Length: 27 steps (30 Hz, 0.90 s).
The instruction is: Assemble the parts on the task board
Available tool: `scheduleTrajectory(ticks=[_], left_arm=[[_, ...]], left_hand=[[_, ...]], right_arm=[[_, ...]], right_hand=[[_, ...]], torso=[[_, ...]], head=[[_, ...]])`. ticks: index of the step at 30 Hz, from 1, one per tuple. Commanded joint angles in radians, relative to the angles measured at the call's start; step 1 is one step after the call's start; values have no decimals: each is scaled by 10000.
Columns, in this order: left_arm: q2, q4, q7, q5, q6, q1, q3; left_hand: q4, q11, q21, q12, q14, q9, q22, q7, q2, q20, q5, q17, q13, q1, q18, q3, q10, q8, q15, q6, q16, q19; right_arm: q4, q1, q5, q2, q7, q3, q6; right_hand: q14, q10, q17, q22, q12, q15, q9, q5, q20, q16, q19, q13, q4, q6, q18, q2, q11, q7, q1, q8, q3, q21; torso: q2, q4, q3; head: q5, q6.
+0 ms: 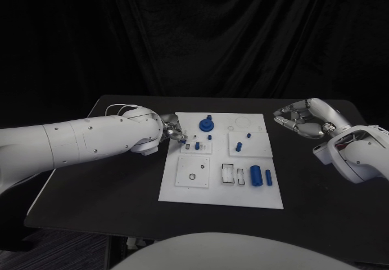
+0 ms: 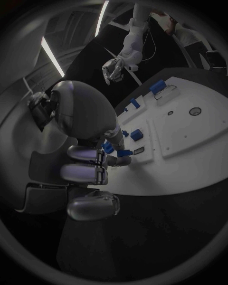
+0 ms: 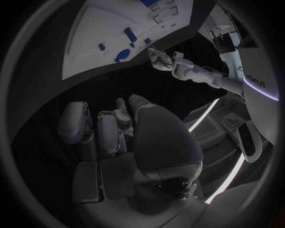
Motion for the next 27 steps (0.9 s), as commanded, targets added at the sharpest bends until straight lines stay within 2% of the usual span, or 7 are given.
scheduleTrajectory(ticks=[1, 7, 12, 17, 27], left_arm=[[42, -25, 99, 54, -26, -86, 4], [66, -43, 111, 54, -20, -207, 4], [68, -5, 106, 54, -1, -271, 5], [56, 48, 93, 54, 11, -304, 5], [48, 116, 76, 54, 69, -337, 5]], left_hand=[[28, -16, -57, 36, 1056, 4, 321, -31, 0, 14, -58, 2634, 2634, -82, 16, 28, 1057, -47, -12, 67, 26, 34], [66, -12, -80, 36, 1056, 2, 311, -29, 29, 16, -245, 2634, 2634, -146, 21, 9, 1057, -64, -7, 72, 26, 25], [68, -13, -77, 36, 1056, 2, 318, -30, 36, 17, -281, 2634, 2634, -151, 19, 8, 1057, -66, -7, 75, 26, 30], [72, -12, -90, 36, 1056, 3, 305, -31, 42, 17, -300, 2634, 2634, -157, 23, 6, 1057, -65, -7, 81, 26, 21], [84, -11, -100, 36, 1056, 3, 297, -29, 52, 17, -326, 2634, 2634, -174, 26, 0, 1057, -65, -7, 89, 26, 15]], right_arm=[[4, -27, -45, -6, -158, 7, 51], [-4, -29, -45, 5, -166, 7, 61], [0, -30, -45, 3, -177, 7, 60], [2, -30, -45, -7, -197, 7, 58], [-19, -35, -45, 31, -234, 7, 83]], right_hand=[[15, -64, 61, 1398, -38, 46, -16, 54, 14, -33, 26, -8, -25, 51, 136, 76, -7, 35, 55, -66, 58, -41], [17, -64, 63, 1399, -37, 46, -16, 67, 15, -30, 27, -8, -28, 50, 135, 71, -8, 35, 61, -70, 66, -42], [16, -63, 62, 1396, -35, 46, -17, 77, 14, -30, 23, -7, -34, 50, 138, 68, -9, 34, 70, -72, 72, -53], [14, -64, 57, 1395, -35, 45, -18, 96, 14, -35, 22, -9, -44, 49, 139, 63, -11, 33, 85, -76, 83, -59], [15, -76, 56, 1391, -39, 43, -20, 195, 12, -33, 20, -22, -63, 53, 142, 56, -11, 34, 130, -89, 130, -79]], torso=[[7, -22, -6], [16, -33, -19], [3, -44, -2], [-4, -17, 9], [6, -26, 1]], head=[[39, 1], [59, 1], [37, 1], [10, 1], [22, 1]])
